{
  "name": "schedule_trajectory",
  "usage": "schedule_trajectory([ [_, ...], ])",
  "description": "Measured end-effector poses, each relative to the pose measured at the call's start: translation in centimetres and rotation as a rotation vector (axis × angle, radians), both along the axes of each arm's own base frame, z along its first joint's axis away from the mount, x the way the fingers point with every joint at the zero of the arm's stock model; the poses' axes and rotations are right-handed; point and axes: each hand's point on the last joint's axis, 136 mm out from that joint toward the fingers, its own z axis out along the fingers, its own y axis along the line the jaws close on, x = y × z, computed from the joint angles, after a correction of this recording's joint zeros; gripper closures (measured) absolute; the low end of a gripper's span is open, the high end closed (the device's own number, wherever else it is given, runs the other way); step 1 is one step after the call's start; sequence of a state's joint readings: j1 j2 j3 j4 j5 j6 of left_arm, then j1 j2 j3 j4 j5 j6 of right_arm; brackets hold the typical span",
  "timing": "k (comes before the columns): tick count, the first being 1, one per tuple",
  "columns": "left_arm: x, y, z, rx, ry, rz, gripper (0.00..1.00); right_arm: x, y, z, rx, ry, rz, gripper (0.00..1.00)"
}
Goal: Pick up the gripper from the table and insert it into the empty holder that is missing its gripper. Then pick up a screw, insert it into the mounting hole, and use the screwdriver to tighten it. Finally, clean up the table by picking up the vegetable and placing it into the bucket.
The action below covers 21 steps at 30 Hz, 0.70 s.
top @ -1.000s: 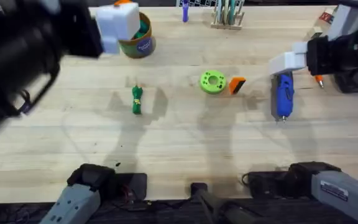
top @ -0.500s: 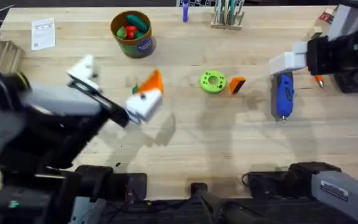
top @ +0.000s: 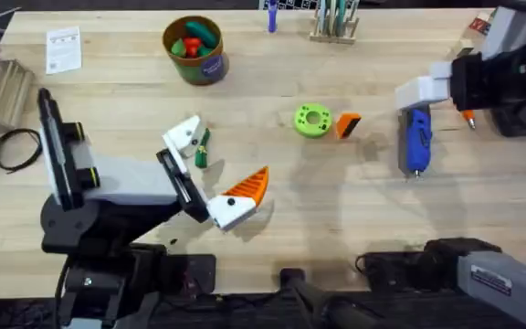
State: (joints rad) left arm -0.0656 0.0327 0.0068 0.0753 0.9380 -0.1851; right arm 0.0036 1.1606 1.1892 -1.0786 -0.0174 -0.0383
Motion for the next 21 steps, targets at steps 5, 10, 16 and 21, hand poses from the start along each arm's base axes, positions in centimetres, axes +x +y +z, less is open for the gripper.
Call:
schedule_trajectory([
  [5, -0.5, 0.1, -0.4, -0.013, 0.043, -0.028, 0.015, 0.0, 0.0, 0.0, 0.000, 0.000, 0.000, 0.010],
  [10, -0.8, 0.0, -1.9, -0.003, 0.120, -0.048, 0.015, 0.0, 0.0, 0.0, 0.000, 0.000, 0.000, 0.010],
  [16, -1.4, -0.3, -2.6, 0.051, 0.072, -0.085, 0.015, 0.0, 0.0, 0.0, 0.000, 0.000, 0.000, 0.010],
  [21, -1.8, -0.5, -2.6, 0.079, 0.023, -0.112, 0.015, 0.0, 0.0, 0.0, 0.000, 0.000, 0.000, 0.010],
])
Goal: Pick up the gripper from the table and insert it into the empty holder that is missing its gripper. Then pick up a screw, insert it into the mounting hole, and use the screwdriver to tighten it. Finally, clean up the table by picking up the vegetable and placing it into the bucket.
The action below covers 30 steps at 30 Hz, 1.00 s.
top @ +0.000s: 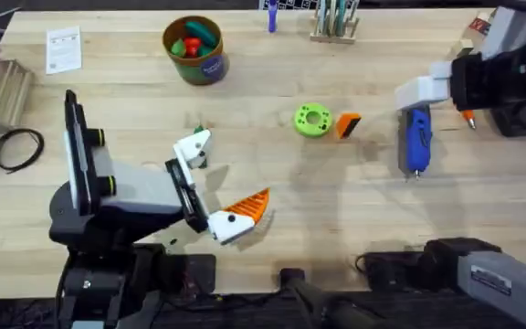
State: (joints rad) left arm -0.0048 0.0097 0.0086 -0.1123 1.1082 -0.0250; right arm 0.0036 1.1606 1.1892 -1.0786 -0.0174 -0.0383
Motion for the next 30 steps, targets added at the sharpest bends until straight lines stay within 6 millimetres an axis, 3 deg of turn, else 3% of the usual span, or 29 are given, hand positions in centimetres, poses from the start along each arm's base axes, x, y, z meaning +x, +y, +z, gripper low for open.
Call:
schedule_trajectory([
  [30, -0.41, -0.19, -0.02, 0.016, -0.036, -0.028, 0.015, 0.00, 0.00, 0.00, 0.000, 0.000, 0.000, 0.009],
])
